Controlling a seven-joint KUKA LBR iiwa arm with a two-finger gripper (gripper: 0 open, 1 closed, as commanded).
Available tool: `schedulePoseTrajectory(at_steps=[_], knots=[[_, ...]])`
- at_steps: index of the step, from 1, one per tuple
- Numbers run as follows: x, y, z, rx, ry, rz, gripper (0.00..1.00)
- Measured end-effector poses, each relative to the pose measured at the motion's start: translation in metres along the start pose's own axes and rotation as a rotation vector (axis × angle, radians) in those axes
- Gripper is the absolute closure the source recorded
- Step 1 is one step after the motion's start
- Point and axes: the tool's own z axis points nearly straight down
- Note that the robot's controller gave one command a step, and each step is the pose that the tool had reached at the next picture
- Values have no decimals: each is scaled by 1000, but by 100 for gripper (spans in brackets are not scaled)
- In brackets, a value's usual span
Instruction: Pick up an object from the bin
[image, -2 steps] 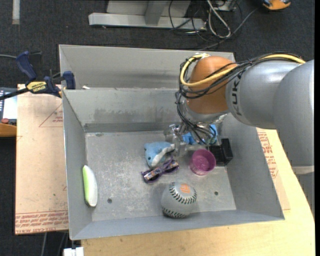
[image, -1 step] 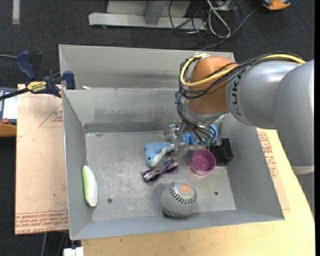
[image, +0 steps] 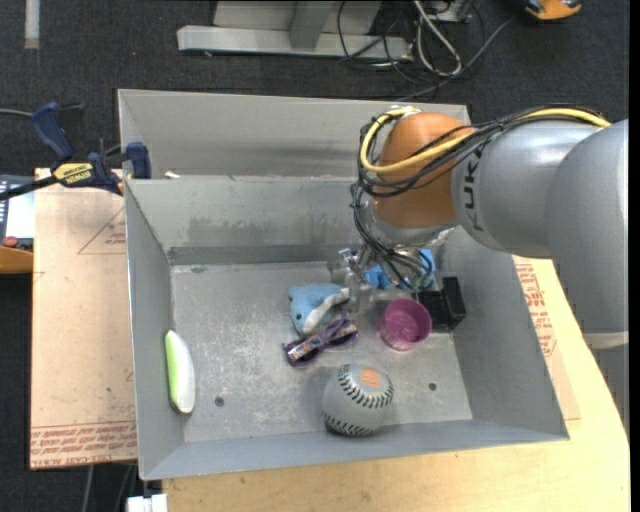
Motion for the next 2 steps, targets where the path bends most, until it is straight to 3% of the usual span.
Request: schedulePoseTrajectory(at_steps=[2], knots=[[0,0,0,0,0,0,100]])
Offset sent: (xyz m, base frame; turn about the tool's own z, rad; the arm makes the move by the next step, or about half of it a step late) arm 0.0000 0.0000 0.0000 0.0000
